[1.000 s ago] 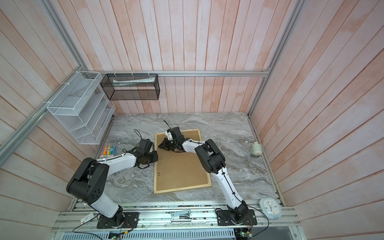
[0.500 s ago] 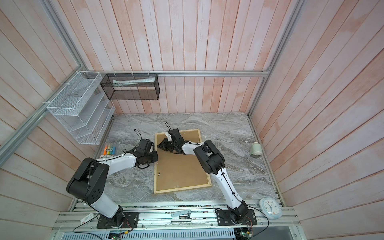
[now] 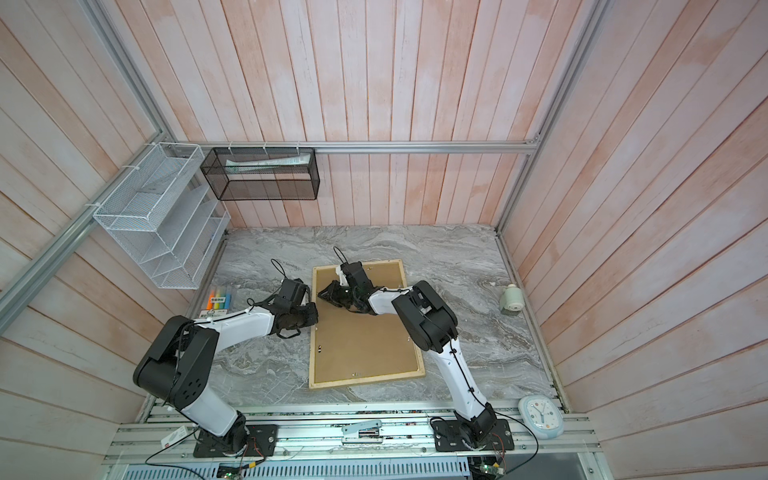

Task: Put the photo into the frame

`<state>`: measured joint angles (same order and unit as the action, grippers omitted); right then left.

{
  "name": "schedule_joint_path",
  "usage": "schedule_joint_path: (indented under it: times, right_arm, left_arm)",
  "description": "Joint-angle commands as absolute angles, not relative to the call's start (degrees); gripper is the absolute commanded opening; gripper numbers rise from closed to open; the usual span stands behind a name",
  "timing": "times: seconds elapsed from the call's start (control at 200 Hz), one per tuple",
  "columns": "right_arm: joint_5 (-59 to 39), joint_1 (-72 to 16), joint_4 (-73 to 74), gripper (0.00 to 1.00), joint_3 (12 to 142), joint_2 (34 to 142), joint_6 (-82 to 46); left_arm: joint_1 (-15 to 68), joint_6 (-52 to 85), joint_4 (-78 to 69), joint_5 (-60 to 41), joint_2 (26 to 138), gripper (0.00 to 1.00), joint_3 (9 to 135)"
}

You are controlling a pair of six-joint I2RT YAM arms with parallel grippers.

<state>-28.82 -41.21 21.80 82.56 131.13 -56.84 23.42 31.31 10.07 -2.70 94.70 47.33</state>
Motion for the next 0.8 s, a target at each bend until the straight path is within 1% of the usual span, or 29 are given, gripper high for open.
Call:
schedule_joint_path:
  times: [0.0, 0.185, 0.245, 0.335, 0.525, 0.795]
  right_arm:
    - [-25.1, -41.0, 20.5, 0.26, 81.0, 125.1, -51.8]
    - [-22.4, -39.6, 18.8, 0.3, 75.9, 118.6, -45.8]
    - [-23.3, -39.2, 19.3, 0.37, 73.6, 116.5, -43.2]
    - [-22.9, -39.1, 19.3, 0.42, 70.9, 113.4, -39.3]
    - [-20.5, -38.8, 13.0, 0.42, 69.5, 109.8, -33.8]
    - [-22.9, -37.4, 14.9, 0.4, 64.0, 109.2, -35.9]
  left_arm:
    - [24.0, 32.2, 10.0, -6.1, 94.3, 0.14, 46.5]
    - [23.7, 32.2, 9.9, -5.8, 94.5, 0.14, 46.4]
    - [23.6, 32.2, 9.7, -5.5, 94.6, 0.14, 46.3]
    - [23.3, 32.2, 9.2, -5.4, 95.0, 0.14, 46.1]
    - [21.8, 32.1, 7.7, -6.0, 96.2, 0.14, 46.4]
    - [19.7, 31.7, 5.4, -6.9, 100.0, 0.14, 49.1]
